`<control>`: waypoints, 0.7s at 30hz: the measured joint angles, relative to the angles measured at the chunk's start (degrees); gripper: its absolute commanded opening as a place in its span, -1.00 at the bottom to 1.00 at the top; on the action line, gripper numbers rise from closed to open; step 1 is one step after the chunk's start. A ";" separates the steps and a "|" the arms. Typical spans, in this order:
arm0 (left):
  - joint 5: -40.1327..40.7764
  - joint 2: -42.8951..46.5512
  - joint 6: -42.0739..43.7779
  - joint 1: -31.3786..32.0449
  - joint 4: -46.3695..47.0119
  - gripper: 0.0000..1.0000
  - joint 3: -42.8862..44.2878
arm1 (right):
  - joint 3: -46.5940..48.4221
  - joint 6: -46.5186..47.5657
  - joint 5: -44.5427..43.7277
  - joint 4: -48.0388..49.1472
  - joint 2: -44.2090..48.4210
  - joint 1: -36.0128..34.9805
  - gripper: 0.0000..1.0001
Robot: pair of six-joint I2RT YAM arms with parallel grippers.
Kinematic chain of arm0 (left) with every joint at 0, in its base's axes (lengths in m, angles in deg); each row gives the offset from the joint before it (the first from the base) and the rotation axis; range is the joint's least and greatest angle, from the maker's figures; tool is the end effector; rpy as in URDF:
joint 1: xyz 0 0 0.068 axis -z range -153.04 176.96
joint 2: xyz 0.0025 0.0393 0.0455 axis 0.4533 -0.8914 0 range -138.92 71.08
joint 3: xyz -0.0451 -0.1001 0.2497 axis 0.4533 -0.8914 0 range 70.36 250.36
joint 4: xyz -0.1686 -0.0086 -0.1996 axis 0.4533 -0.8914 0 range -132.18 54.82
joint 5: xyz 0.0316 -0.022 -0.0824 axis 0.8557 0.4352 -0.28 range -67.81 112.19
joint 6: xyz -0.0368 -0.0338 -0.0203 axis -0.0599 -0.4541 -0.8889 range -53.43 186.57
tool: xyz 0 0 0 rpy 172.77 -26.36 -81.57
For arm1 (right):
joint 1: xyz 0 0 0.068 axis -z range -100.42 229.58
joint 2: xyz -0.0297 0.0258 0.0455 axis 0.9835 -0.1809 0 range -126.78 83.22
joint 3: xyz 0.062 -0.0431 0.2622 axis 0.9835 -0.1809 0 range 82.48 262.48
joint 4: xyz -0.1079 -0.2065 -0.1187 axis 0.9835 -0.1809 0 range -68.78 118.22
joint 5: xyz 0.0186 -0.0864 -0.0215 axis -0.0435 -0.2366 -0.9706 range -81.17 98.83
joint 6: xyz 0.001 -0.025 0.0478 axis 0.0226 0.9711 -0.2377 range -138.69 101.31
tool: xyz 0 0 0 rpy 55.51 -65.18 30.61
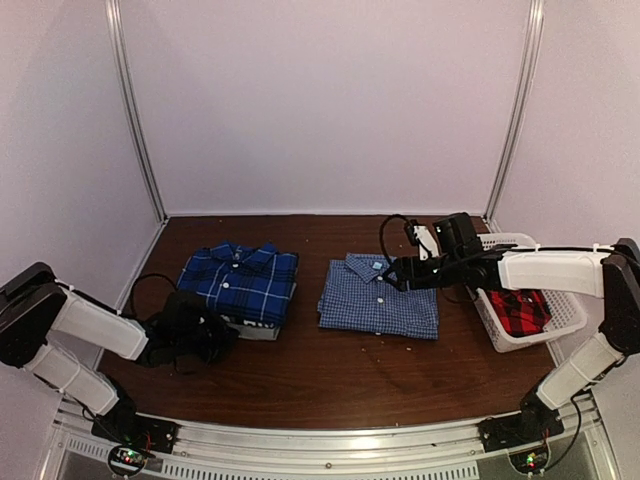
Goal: Fold and stack the long sleeve shirts
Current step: Move the square-folded shirt to the center of the board.
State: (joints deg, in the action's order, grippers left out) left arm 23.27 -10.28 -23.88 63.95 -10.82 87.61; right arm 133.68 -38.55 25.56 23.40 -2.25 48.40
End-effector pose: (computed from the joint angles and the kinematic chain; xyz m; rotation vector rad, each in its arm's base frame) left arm 0.1806 -0.1353 0.1102 -1.1509 2.2607 -1.0561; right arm 0.2680 0.1740 0.2201 -0.3937 2.3121 0.7904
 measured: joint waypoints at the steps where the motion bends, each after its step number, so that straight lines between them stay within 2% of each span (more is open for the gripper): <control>1: 0.33 -0.42 -0.31 0.35 0.13 -1.00 0.11 | 0.00 -0.02 -0.02 0.00 -0.02 -0.07 0.56; 8: 0.76 -3.15 -0.79 2.38 0.20 -0.97 2.47 | 0.00 -0.04 -0.02 0.17 -0.04 -0.26 0.56; 15: 0.48 -1.42 -0.02 4.37 -3.96 -0.60 3.78 | 0.00 -0.04 -0.04 0.09 -0.07 -0.35 0.56; 18: -0.17 2.97 1.18 4.96 -8.07 -0.43 3.65 | 0.00 -0.04 -0.07 -0.04 -0.09 -0.35 0.57; 21: -0.57 8.68 3.19 5.25 -12.94 -0.35 3.72 | 0.00 -0.11 -0.09 -0.11 -0.15 -0.35 0.57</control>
State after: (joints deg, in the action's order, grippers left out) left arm 22.70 -1.61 -20.69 69.19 -23.76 91.33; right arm 133.68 -38.66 25.47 23.29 -2.40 48.05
